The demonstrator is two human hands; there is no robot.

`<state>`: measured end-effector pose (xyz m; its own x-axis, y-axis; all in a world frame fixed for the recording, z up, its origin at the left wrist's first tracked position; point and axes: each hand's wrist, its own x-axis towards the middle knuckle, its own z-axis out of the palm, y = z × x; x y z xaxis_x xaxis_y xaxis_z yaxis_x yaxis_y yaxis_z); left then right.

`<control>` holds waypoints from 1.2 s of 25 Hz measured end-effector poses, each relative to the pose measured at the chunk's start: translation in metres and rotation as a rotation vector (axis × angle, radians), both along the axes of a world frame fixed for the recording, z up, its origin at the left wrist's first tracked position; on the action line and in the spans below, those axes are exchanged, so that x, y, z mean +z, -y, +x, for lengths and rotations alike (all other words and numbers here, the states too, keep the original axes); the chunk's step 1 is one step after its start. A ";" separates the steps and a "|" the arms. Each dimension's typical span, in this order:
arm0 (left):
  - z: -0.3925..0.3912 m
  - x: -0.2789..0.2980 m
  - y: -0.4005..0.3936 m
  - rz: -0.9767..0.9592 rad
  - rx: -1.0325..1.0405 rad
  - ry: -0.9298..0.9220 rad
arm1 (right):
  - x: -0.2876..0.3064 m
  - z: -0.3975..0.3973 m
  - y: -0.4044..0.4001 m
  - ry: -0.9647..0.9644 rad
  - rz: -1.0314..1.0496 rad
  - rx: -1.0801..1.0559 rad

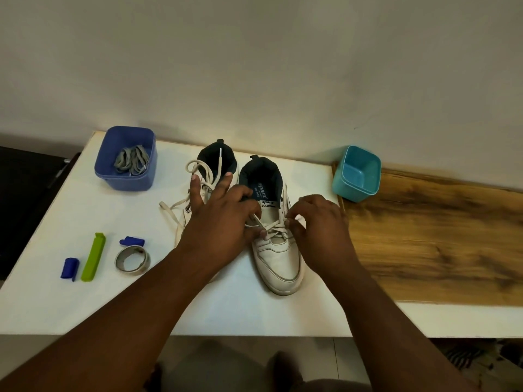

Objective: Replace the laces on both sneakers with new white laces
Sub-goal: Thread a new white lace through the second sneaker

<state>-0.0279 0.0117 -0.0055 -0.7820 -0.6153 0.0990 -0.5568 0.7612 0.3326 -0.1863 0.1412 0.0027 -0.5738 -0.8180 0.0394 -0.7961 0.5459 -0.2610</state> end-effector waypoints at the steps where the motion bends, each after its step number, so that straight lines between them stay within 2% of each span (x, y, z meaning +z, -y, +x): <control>1: -0.001 -0.001 0.000 0.001 0.006 -0.021 | 0.000 -0.002 -0.001 -0.015 -0.006 -0.042; 4: -0.003 -0.006 0.000 -0.043 0.002 -0.056 | -0.002 -0.001 -0.004 -0.044 0.023 -0.109; 7: -0.004 -0.005 -0.004 -0.073 0.075 -0.080 | -0.002 0.002 -0.004 0.232 0.054 -0.087; 10: -0.002 0.001 -0.013 -0.119 0.190 -0.085 | 0.005 0.002 -0.006 0.501 0.118 -0.156; 13: -0.002 0.008 -0.026 -0.131 0.198 -0.001 | 0.010 0.007 -0.005 0.479 0.198 -0.184; 15: -0.002 0.018 -0.032 -0.092 0.216 0.064 | 0.010 0.012 -0.005 0.345 0.281 -0.181; 17: 0.001 0.031 -0.036 -0.038 0.196 0.111 | 0.012 0.017 -0.005 0.199 0.241 -0.168; 18: 0.005 0.042 -0.036 0.044 0.173 0.090 | 0.016 0.019 -0.005 0.185 0.149 -0.139; 19: 0.008 0.056 -0.035 0.215 0.152 0.007 | 0.022 0.021 -0.004 0.234 0.020 -0.088; 20: 0.012 0.072 -0.034 0.502 0.144 -0.142 | 0.028 0.024 -0.004 0.333 -0.115 -0.029; 22: 0.017 0.099 -0.033 1.142 0.144 -0.591 | 0.037 0.030 0.002 0.597 -0.300 0.096; 23: 0.016 0.105 -0.032 1.349 0.135 -0.798 | 0.041 0.034 0.003 0.724 -0.330 0.168; 25: 0.012 0.104 -0.031 1.505 0.130 -1.037 | 0.046 0.043 0.003 0.970 -0.263 0.334; 27: 0.009 0.097 -0.030 1.554 0.177 -1.118 | 0.049 0.050 0.001 1.172 -0.066 0.439; 30: 0.007 0.089 -0.024 1.617 0.311 -1.248 | 0.044 0.047 -0.001 1.217 0.090 0.534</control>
